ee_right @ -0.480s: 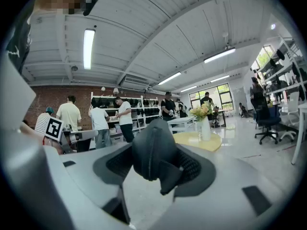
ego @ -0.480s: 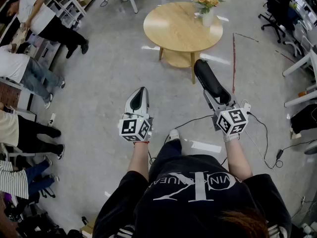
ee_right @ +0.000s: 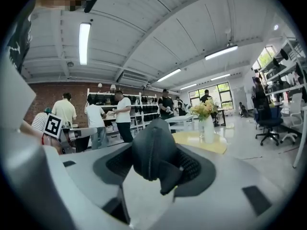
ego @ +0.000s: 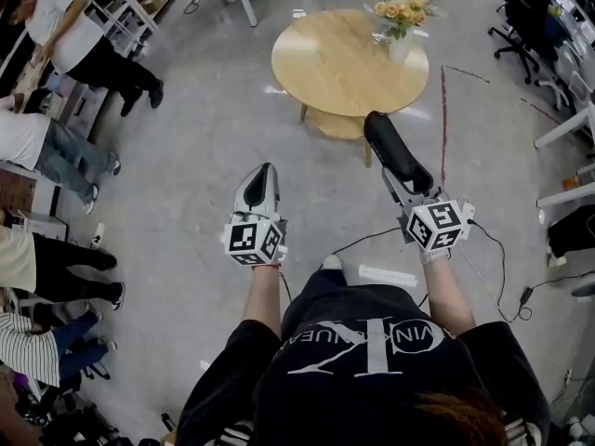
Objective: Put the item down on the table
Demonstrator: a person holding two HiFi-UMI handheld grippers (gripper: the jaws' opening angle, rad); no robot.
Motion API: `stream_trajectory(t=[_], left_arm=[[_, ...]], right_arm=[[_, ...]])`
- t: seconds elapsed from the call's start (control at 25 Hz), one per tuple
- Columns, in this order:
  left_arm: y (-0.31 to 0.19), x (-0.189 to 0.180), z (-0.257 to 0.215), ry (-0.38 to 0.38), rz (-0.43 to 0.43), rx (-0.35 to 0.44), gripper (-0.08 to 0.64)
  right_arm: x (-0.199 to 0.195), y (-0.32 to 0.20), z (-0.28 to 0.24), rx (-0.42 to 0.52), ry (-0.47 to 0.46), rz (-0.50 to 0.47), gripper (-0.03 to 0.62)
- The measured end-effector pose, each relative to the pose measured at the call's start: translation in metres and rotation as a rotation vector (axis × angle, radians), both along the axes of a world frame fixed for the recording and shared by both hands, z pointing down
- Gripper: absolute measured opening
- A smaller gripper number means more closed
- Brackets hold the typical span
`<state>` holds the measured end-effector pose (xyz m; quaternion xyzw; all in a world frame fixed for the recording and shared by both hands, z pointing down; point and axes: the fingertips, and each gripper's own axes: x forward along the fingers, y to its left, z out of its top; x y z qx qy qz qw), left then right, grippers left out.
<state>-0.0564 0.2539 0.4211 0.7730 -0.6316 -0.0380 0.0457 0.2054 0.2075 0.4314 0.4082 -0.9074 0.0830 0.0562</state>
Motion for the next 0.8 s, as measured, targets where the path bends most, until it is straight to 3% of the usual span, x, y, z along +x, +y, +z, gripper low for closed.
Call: stream_trajectory(t=[0.28, 0.8], left_arm=[[-0.046, -0.02, 0.006, -0.003, 0.019, -0.002, 0.011], [-0.076, -0.041, 0.011, 0.011, 0.02, -0.01, 0.011]], right_arm=[[-0.021, -0.043, 0.006, 0.0, 0.005, 0.009, 0.261], [-0.049, -0.083, 0.005, -0.01, -0.012, -0.005, 0.262]])
